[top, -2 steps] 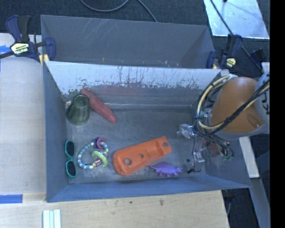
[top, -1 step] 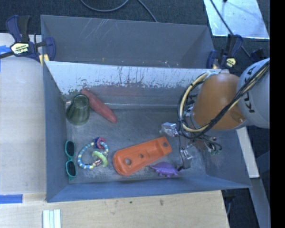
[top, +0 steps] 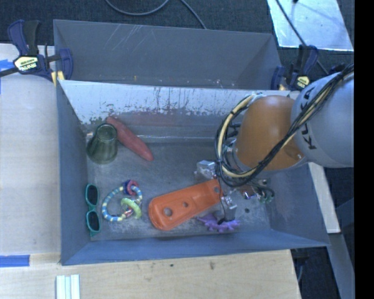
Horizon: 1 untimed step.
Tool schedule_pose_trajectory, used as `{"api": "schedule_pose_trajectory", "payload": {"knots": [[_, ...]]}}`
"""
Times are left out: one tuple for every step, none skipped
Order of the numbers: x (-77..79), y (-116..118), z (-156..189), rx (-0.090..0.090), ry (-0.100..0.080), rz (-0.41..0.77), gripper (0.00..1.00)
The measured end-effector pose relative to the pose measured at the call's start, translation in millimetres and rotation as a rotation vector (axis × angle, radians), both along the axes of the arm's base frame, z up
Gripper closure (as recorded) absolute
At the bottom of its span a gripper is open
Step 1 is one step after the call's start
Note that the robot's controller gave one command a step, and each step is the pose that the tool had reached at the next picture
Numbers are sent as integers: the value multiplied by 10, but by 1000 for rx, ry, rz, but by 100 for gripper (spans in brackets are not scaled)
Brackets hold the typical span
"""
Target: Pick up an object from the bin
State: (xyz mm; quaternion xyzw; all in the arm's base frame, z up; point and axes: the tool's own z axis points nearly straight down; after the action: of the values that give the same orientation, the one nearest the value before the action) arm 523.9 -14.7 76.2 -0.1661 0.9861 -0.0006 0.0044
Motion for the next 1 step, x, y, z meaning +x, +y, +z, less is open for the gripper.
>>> {"api": "schedule_pose_trajectory", "payload": {"knots": [[-67,292,-14,-5,-1,167,100]]}}
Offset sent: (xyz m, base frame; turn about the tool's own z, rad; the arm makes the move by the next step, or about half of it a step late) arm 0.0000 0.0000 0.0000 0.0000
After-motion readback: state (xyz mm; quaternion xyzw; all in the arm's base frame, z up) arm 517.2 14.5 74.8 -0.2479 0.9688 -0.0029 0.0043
